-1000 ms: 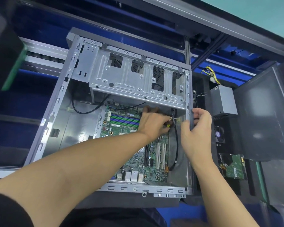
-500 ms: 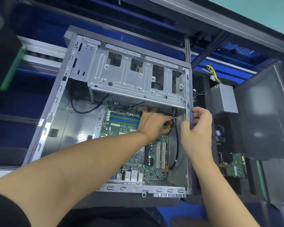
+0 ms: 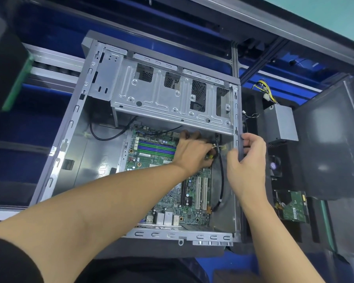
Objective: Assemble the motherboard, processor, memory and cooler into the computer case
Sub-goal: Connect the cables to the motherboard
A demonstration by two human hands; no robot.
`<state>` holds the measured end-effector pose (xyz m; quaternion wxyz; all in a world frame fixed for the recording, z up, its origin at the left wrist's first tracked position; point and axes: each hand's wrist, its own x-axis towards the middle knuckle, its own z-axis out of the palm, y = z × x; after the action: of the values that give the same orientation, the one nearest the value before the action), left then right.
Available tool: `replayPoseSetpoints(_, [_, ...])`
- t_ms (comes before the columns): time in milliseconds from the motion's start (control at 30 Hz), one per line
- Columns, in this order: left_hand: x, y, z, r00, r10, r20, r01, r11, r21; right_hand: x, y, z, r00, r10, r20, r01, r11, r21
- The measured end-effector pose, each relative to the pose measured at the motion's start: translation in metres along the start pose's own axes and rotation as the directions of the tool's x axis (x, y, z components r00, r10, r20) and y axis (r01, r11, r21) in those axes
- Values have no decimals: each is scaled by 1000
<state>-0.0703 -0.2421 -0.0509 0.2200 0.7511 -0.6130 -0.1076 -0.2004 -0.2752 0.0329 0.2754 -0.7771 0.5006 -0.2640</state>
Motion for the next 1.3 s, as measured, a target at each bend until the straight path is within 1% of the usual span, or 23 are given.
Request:
replayPoseSetpoints(133, [1,1,4,999,-33,5,33,999,33,0,0,-1,1000,-5,-4,5,1000,3])
replayPoseSetpoints(267, [5,4,4,996,-56,76,52,997,57,0,0,0,1000,-8,-7,8,1000,5])
replayPoseSetpoints(400, [8,4,5,992,-90,91,85,995,60,0,0,0,1000,6,-1,-6,1000,12])
replayPoseSetpoints(667, [5,4,6,997,-42,67,35,993,115,0,-1,0,1000,2,-4,-2,1000,20])
replayPoseSetpoints(833, [3,2,6,998,-49,34,47,997,66,0,-1,-1,1000,3,3,-3,1000,20])
replayPoseSetpoints(967, [3,2,5,998,-48,34,46,997,57,0,-2,-1,1000,15,12,-15,1000,8])
replayPoseSetpoints(1167, [8,4,3,989,-107,97,108,994,4,0,-4,-2,1000,10,5,-10,1000,3])
replayPoseSetpoints(1233, [9,5,3,986,-119,116,119,993,6,0,-4,-2,1000,12,3,-12,1000,0])
replayPoseSetpoints(1300, [9,5,2,989,-102,111,98,994,38,0,-5,-1,1000,20,0,-20,1000,0])
